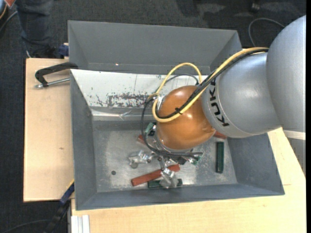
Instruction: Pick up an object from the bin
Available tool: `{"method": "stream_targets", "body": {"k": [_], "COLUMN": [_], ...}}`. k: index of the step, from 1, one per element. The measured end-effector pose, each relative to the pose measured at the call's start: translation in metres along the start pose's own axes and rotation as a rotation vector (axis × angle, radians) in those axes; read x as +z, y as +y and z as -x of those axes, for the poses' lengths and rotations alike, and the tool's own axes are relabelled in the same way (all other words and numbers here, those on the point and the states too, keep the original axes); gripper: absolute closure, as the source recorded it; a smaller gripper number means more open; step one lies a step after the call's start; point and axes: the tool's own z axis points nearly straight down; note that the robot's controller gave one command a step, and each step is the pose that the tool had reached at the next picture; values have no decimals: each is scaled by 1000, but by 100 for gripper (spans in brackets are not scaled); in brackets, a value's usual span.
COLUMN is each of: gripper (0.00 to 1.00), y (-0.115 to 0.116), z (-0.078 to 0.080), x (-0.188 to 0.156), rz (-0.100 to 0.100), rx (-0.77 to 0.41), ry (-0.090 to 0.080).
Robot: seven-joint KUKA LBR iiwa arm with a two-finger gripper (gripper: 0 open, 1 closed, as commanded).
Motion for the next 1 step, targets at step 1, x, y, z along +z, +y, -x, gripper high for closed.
{"method": "stream_targets", "body": {"k": [1], "gripper": [100], "y": [-1], "z": [2], "x": [-3], "rz": [-3], "rx": [1], "ry": [-6]}}
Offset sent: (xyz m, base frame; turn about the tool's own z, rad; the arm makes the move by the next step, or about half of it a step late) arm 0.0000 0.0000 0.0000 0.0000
